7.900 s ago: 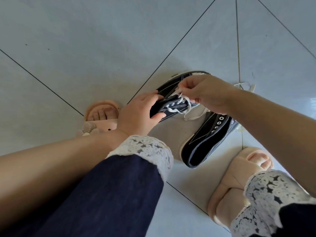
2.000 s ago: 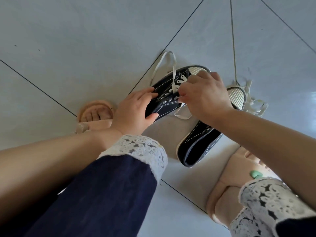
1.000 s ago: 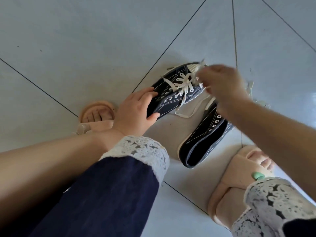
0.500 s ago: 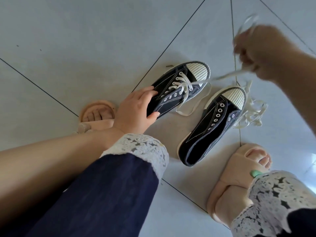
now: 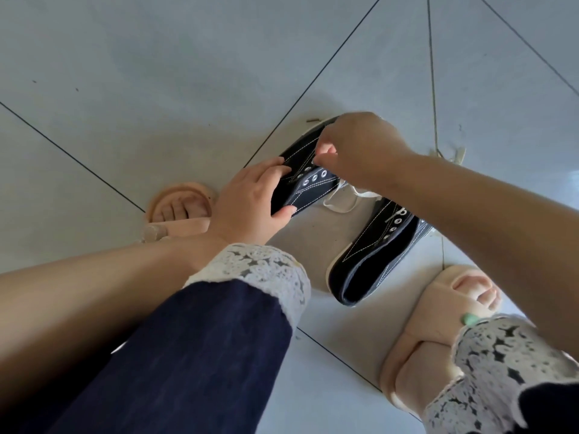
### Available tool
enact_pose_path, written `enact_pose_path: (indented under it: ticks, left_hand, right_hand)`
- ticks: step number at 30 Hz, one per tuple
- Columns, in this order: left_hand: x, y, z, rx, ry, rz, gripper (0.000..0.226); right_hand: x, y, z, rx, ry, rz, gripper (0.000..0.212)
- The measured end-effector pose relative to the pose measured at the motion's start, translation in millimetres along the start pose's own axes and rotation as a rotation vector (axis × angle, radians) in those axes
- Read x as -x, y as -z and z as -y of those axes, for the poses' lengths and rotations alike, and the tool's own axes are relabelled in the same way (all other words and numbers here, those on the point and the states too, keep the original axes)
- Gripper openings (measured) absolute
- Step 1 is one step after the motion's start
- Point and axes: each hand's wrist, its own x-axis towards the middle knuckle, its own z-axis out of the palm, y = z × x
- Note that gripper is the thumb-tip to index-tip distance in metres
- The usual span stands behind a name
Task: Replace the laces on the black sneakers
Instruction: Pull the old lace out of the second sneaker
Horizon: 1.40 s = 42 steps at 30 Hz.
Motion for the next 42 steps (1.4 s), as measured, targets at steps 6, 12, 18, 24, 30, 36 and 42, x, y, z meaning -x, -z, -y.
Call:
enact_pose_path:
  ticks: [6, 12, 18, 24, 30, 36, 42]
  left_hand:
    - [0, 0, 2, -0.004, -0.016, 0.001, 0.054]
    - [0, 1, 3, 0.012, 0.004, 0.003, 0.056]
    - [-1, 0, 1, 0.01, 0.02, 0.019, 0.057]
    - [-2, -1, 3, -0.005, -0.004, 0.001, 0.057]
    - [-2, -1, 3, -0.005, -0.006, -0.004, 0.058]
    - [-2, 0, 1, 0.003, 0.049, -0.011, 0.057]
    - [-2, 1, 0, -0.021, 0.028, 0.005, 0.057]
  right_hand:
    - [-13, 6, 13, 0.372, 0.062, 0.001, 0.023]
    - [-13, -1, -14, -0.281, -0.127, -0.048, 0.021]
    - [3, -6, -30, -0.674, -0.286, -0.04, 0.015]
    - [-8, 10, -16, -0.27, 0.03, -0.055, 0.027]
    - [-24, 9, 8, 0.079, 0.006, 0.045, 0.017]
    - [-11, 24, -35, -1.254, -0.586, -0.402, 0.023]
    - [-12, 32, -46, -0.764, -0.289, -0.375, 0.008]
